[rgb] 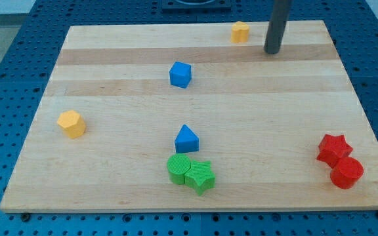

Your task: Push the yellow heart slightly left

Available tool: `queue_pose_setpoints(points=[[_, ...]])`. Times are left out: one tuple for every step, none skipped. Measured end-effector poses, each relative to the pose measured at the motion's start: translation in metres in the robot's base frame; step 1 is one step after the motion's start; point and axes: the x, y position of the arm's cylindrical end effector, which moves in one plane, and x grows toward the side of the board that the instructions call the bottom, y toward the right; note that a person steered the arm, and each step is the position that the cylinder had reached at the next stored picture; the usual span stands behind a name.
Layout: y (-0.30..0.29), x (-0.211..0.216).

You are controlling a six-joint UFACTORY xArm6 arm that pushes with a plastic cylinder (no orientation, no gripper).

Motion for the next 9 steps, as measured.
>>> queue_pose_setpoints(points=[[0.001, -0.026], [0.001, -0.044], [-0.011, -0.046], [-0.036, -0.046], [-0.056, -0.043], [-0.06, -0.027], [-0.074, -0.022], [-0.084, -0.032], [-0.097, -0.034]])
